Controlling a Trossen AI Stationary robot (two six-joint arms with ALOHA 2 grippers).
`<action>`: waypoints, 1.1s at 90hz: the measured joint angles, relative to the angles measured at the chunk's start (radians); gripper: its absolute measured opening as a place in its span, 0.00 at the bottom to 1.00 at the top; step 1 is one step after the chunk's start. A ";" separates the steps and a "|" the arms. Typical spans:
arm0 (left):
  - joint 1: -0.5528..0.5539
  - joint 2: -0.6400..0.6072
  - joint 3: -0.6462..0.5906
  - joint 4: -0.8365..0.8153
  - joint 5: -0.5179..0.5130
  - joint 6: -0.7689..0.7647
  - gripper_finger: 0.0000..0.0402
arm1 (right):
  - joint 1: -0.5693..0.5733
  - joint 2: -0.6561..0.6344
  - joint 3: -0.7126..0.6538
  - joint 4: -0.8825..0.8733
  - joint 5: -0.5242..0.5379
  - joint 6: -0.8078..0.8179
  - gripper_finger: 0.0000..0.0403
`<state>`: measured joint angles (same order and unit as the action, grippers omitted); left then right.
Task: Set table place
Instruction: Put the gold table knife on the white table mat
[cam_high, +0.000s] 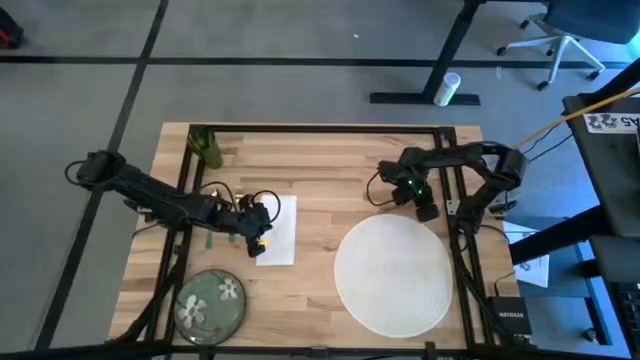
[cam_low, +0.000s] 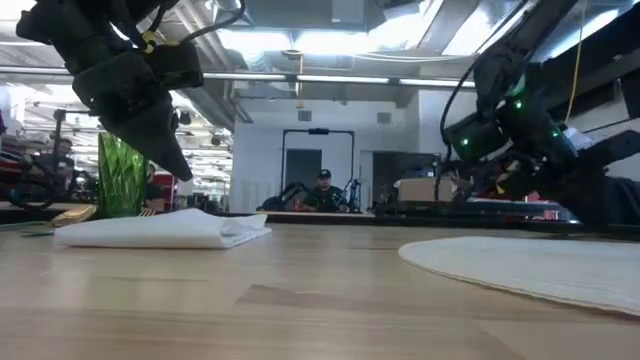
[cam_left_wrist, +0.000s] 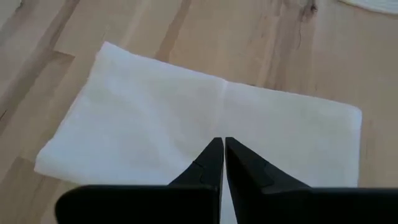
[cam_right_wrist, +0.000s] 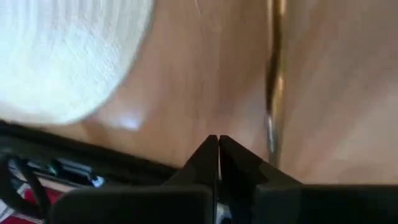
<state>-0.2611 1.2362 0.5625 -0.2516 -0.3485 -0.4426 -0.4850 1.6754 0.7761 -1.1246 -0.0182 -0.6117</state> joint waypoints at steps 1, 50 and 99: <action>0.000 0.000 0.000 0.000 0.000 0.000 0.00 | 0.000 0.003 0.000 0.009 -0.001 0.000 0.00; 0.000 0.000 0.000 0.000 0.000 0.001 0.00 | 0.000 0.024 0.089 0.165 -0.028 0.058 0.00; 0.000 0.000 0.000 -0.001 0.000 -0.001 0.00 | 0.001 0.022 0.145 0.483 -0.234 0.212 0.00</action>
<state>-0.2611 1.2362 0.5625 -0.2523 -0.3485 -0.4436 -0.4844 1.6970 0.9216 -0.6415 -0.2523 -0.3995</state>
